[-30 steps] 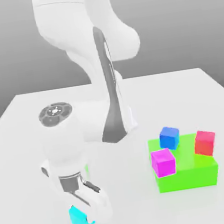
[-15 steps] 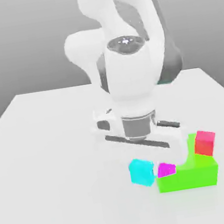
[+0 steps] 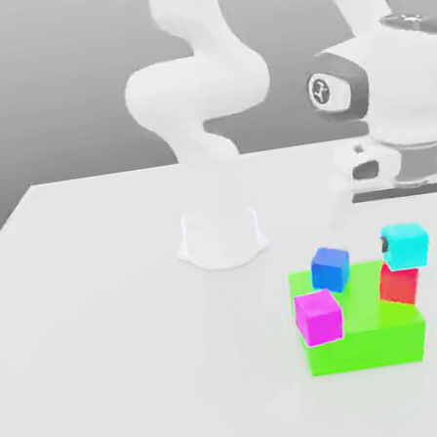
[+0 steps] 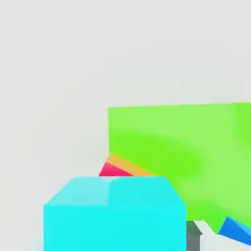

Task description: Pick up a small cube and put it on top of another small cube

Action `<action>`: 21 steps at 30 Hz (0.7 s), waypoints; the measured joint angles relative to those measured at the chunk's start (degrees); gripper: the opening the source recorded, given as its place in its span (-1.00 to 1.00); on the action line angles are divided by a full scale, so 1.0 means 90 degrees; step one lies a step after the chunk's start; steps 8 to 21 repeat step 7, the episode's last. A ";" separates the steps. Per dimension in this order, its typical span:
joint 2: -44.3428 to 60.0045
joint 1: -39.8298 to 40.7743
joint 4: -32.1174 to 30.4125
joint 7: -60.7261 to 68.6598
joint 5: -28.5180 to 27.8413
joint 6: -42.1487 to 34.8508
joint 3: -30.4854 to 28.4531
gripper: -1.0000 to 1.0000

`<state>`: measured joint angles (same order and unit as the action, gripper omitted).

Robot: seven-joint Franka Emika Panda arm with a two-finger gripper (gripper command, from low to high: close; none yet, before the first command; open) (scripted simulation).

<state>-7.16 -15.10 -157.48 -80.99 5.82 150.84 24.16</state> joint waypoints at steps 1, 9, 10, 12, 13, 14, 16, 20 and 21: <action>0.0000 0.0000 0.0000 0.0000 0.0000 0.0000 0.0000 1.00; -0.0323 -0.0043 0.0067 0.0079 0.0095 -0.0393 -0.0051 1.00; -0.0323 -0.0043 0.0067 0.0079 0.0095 -0.0393 -0.0051 1.00; -0.0323 -0.0043 0.0067 0.0079 0.0095 -0.0393 -0.0051 1.00; -0.0323 -0.0043 0.0067 0.0079 0.0095 -0.0393 -0.0051 1.00; -0.0323 -0.0043 0.0067 0.0079 0.0095 -0.0393 -0.0051 1.00; -0.0323 -0.0043 0.0067 0.0079 0.0095 -0.0393 -0.0051 1.00; -0.0323 -0.0043 0.0067 0.0079 0.0095 -0.0393 -0.0051 1.00; -0.0323 -0.0043 0.0067 0.0079 0.0095 -0.0393 -0.0051 1.00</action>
